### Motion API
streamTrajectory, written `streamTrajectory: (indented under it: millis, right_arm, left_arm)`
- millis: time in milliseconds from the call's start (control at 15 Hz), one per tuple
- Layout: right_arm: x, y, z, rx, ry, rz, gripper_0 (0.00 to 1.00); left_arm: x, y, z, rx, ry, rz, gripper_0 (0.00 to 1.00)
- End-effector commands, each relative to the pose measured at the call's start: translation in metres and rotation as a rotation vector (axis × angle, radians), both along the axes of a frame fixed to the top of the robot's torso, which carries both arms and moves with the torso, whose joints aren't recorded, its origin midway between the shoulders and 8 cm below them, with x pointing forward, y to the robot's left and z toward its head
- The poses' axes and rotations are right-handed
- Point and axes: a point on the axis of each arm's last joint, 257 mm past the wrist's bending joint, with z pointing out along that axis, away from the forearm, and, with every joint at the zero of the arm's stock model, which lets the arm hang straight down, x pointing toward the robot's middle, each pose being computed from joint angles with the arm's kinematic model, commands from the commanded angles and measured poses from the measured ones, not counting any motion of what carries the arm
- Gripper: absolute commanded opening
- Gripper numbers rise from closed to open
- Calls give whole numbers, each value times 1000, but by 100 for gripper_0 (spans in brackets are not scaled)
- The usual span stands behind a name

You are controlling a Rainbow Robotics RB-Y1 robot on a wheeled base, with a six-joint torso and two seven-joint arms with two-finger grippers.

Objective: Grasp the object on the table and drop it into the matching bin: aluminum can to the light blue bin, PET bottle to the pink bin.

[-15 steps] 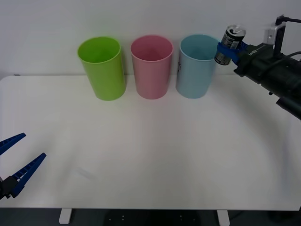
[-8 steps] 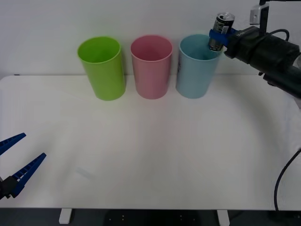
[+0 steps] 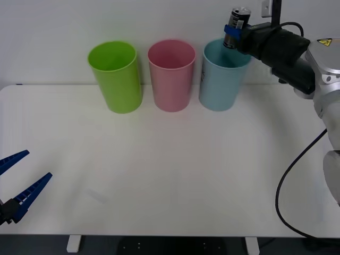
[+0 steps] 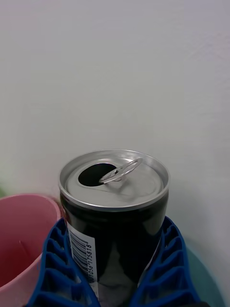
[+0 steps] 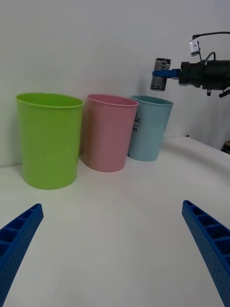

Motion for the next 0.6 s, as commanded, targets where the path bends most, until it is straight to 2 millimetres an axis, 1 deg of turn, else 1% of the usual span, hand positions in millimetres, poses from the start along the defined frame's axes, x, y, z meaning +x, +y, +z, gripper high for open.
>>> streamTrajectory:
  millis: [67, 267, 333, 400, 467, 533, 600]
  right_arm:
    - [1, 2, -1, -10, -7, -8, 0]
    - [1, 3, -1, -18, -11, -7, 0]
    - [1, 2, -1, -18, -12, -8, 4]
    - [1, 3, -1, -18, -14, -6, 41]
    - [1, 2, 1, -18, -18, -8, 96]
    - [1, 1, 1, -24, -21, -9, 100]
    - [1, 2, 2, -33, -27, -9, 100]
  left_arm:
    - [0, 0, 0, 0, 0, 0, 100]
    - [0, 0, 0, 0, 0, 0, 100]
    - [0, 0, 0, 0, 0, 0, 100]
    - [0, 0, 0, 0, 0, 0, 100]
    - [0, 0, 0, 0, 0, 0, 100]
    - [0, 0, 0, 0, 0, 0, 100]
    - [0, 0, 0, 0, 0, 0, 100]
